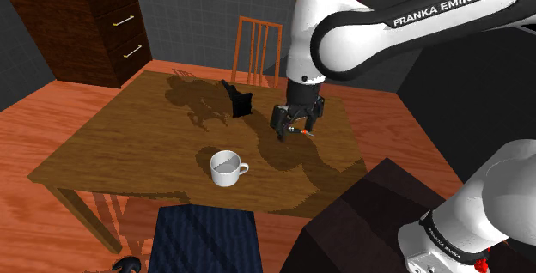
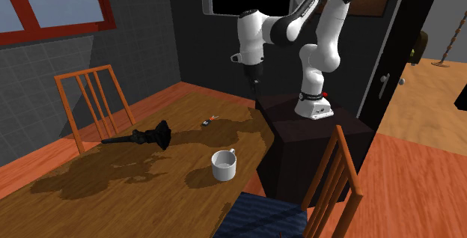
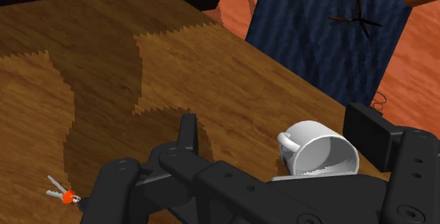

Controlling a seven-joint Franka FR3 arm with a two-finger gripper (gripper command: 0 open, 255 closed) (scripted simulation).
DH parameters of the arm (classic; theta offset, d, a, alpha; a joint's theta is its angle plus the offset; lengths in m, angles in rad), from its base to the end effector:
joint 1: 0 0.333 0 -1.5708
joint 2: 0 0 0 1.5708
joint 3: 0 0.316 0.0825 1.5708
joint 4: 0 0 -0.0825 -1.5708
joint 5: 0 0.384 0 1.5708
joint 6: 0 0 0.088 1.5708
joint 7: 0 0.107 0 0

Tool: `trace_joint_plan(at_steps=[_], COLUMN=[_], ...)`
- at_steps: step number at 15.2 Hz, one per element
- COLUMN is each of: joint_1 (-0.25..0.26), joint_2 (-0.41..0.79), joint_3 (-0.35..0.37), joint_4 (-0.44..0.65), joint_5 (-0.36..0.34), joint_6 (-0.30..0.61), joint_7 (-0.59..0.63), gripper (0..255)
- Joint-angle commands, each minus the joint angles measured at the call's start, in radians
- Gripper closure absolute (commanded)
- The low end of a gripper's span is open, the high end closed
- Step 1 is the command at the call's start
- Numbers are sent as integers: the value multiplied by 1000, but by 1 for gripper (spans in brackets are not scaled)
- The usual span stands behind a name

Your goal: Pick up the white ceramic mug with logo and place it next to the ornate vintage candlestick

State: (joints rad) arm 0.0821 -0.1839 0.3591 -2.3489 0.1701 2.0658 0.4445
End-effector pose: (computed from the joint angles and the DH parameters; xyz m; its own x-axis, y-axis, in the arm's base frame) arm 0.4170 0.2080 0.3915 0.9862 -0.0990 -0.1324 -0.1026 -0.9945 -0.0206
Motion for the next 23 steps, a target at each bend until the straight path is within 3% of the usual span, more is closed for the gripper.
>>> trace_joint_plan(at_steps=[1,6,11,17,23], joint_1=[2,27,87,182,273], joint_2=[85,299,512,762,1000], joint_3=[24,53,39,-9,-56], joint_4=[45,173,338,586,877], joint_5=[-32,-144,-262,-366,-418], joint_6=[41,113,141,123,61], joint_7=[52,184,305,404,449], gripper=[0,0,0,0,0])
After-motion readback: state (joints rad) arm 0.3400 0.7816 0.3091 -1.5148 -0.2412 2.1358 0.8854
